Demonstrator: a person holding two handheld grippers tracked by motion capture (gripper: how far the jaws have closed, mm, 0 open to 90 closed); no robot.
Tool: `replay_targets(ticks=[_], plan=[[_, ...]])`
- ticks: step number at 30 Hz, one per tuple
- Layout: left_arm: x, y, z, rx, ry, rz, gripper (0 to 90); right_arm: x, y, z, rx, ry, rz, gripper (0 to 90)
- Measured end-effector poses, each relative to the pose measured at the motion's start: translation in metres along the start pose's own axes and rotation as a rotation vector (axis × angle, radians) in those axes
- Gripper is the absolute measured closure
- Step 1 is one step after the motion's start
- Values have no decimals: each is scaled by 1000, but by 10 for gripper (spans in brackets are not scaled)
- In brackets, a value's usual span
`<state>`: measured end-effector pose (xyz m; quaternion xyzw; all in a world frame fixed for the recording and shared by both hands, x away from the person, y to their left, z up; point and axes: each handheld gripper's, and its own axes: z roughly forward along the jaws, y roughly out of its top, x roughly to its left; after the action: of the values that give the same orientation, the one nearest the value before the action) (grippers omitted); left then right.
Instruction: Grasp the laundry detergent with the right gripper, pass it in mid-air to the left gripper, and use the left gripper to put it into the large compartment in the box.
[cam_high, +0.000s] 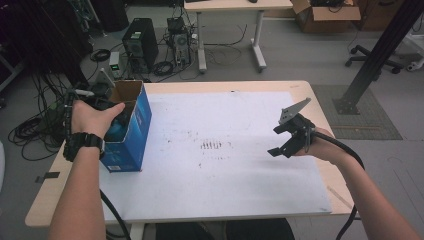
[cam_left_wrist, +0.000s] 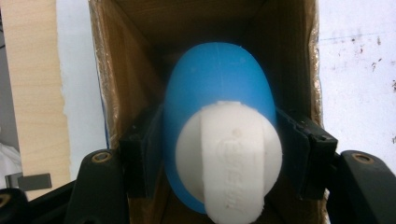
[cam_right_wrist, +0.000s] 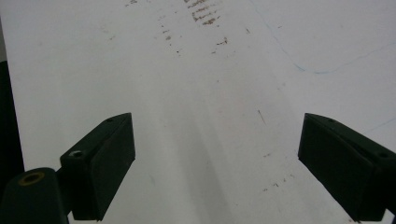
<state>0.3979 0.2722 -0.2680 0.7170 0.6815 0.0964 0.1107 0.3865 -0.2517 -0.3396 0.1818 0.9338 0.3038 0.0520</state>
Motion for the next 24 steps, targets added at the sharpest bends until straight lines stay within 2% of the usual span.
replay_targets(ticks=[10, 21, 24], plan=[[-1, -1, 2, -9, 3, 2, 378, 1, 0, 1, 1, 4, -1, 108], [-5, -1, 1, -11, 14, 29, 373, 2, -2, 0, 3, 4, 0, 107], [-5, 0, -4, -17, 9, 32, 338, 2, -2, -2, 1, 3, 1, 108]])
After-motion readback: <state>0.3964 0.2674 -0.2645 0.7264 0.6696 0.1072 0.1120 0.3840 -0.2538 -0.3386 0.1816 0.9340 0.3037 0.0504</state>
